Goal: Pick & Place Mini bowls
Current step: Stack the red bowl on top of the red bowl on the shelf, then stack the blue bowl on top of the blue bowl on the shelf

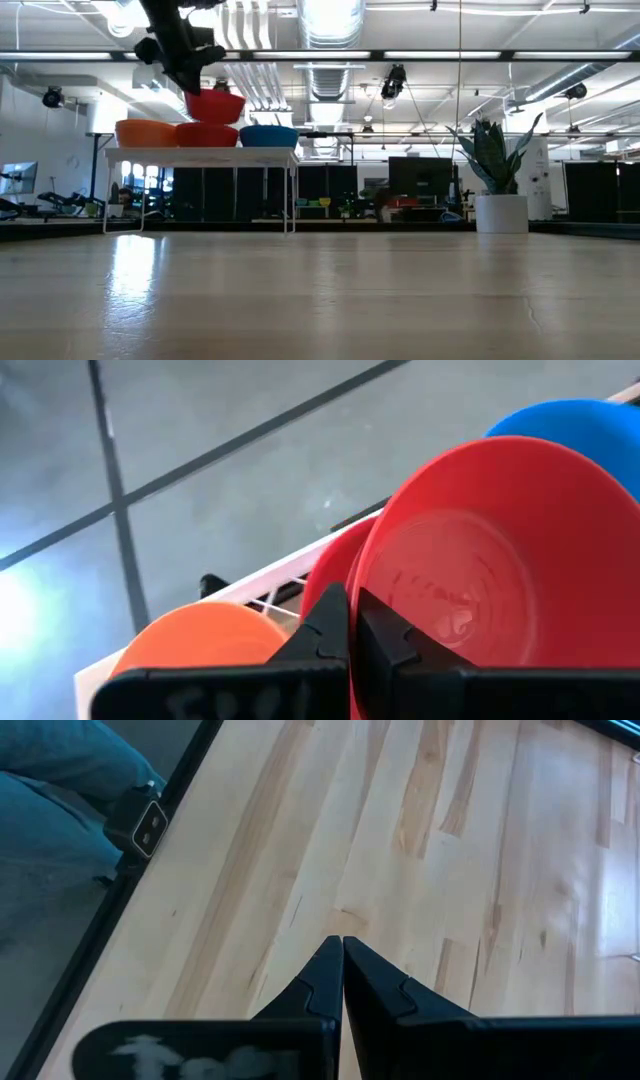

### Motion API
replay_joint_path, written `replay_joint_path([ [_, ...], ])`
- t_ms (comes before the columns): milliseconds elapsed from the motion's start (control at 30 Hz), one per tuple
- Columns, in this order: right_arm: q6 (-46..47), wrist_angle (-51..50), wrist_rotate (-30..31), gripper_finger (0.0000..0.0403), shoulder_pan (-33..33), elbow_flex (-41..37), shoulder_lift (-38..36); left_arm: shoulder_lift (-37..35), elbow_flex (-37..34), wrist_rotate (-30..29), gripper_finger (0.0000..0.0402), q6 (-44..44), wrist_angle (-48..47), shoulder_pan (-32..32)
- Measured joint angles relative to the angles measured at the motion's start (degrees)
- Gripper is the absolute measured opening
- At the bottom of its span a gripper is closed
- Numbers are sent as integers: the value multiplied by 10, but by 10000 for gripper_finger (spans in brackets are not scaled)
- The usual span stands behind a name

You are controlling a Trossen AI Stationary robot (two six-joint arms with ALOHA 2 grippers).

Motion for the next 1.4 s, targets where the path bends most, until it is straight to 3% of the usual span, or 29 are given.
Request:
replay_joint_path([
  [367,0,-1,0,8,0,0,0,30,2,-4,6,10,1,10],
  [767,0,-1,0,8,0,0,0,33,3,-1,61,34,-4,10],
  [933,0,-1,0,8,0,0,0,33,17,-30,89,45,-6,10],
  [1133,3,-1,0,8,0,0,0,27,47,-32,96,67,-8,10],
  [1400,112,-42,-1,8,2,0,0,-5,79,18,81,54,-45,-24],
])
